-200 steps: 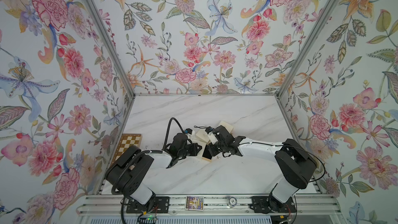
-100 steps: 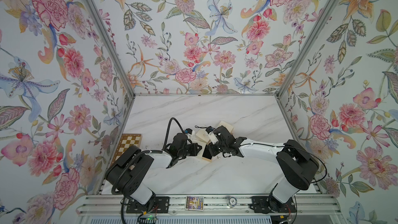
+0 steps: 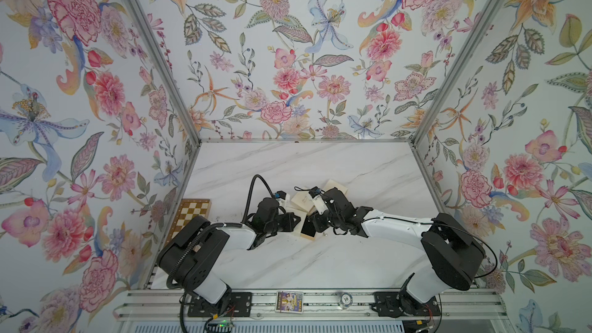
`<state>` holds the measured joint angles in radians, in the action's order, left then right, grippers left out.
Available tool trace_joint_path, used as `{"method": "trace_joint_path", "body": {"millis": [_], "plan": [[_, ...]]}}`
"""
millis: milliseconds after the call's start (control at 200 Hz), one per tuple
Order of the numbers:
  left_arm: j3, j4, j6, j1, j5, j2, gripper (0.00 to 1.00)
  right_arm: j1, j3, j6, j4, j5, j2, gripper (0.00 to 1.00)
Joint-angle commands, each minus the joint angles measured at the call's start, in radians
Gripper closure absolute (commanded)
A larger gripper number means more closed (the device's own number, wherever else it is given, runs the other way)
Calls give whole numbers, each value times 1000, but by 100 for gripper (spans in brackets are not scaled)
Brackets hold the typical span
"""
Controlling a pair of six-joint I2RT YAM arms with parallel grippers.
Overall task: Take out the earrings from the drawer-style jewelry box
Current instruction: Pick up the earring from the drawer, then place the earring at the center of the board.
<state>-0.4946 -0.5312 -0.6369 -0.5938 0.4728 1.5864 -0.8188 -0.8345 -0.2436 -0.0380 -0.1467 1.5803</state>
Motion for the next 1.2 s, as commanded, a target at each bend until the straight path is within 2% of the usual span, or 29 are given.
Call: {"method": "trace_joint_path", "body": {"millis": [0, 310, 490, 686, 1196], "plan": [[36, 215, -7, 7, -31, 73, 100, 2, 32, -21, -38, 18, -57, 90], [35, 207, -10, 7, -27, 77, 100, 44, 152, -82, -38, 67, -210, 90], [31, 203, -10, 6, -22, 81, 100, 93, 208, -101, -10, 57, -249, 89], [28, 202, -10, 7, -20, 77, 100, 119, 227, -96, 6, 38, -209, 89], [34, 209, -12, 6, -27, 67, 100, 84, 185, -109, -37, 12, -42, 89]]}}
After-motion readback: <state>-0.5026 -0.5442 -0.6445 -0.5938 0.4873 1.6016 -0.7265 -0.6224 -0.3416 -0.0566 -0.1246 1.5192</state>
